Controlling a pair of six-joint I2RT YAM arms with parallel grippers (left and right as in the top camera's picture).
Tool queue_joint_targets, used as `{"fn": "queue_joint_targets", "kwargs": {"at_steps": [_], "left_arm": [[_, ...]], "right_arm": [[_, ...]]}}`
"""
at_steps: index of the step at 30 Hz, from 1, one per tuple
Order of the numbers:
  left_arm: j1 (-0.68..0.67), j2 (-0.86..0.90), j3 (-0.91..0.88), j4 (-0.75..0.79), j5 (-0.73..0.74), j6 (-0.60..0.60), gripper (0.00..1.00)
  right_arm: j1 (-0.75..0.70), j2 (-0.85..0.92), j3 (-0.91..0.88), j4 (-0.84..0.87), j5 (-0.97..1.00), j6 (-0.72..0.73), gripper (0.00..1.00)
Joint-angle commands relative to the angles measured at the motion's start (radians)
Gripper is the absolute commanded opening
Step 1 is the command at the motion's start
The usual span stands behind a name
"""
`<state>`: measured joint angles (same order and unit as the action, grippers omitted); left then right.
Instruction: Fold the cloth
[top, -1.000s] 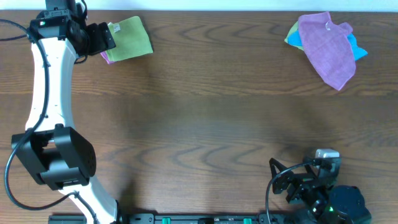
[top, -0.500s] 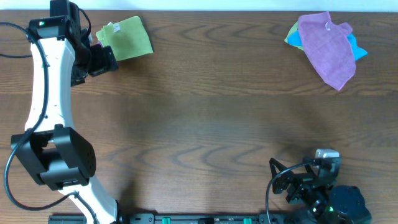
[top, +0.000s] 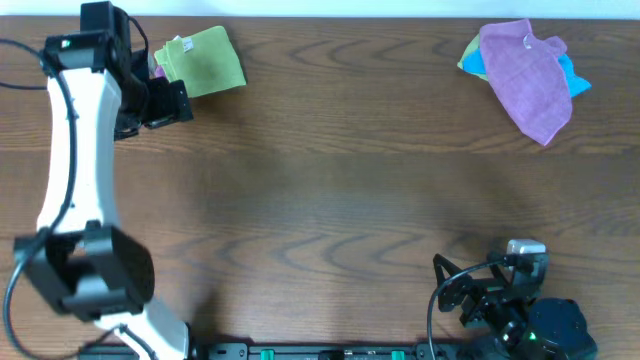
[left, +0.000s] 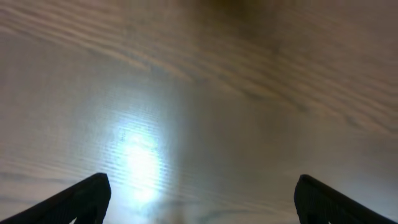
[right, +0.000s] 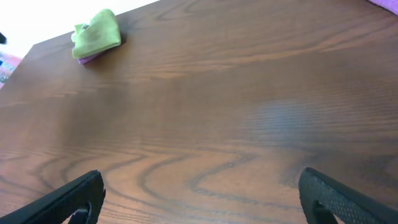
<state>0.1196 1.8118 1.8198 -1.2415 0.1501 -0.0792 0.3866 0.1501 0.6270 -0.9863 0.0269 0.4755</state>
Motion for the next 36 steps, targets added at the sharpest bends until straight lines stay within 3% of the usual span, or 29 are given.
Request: {"fn": "queue_joint_targets", "kwargs": {"at_steps": [1,19,36], "left_arm": [[-0.01,-0.119,-0.082,0.038,-0.002,0.016,0.95],[-0.01,-0.831,-0.914,0.546,0.008,0.016,0.95],[-0.01,-1.344,-1.426,0.676,0.005,0.016,0.95]], "right_arm": [[-0.01,-0.006,-0.002,-0.002,0.01,0.018,0.99],[-0.01,-0.006,-0.002,-0.002,0.011,0.018,0.99],[-0.01,-0.006,-0.002,-0.002,0.01,0.018,0.99]]}}
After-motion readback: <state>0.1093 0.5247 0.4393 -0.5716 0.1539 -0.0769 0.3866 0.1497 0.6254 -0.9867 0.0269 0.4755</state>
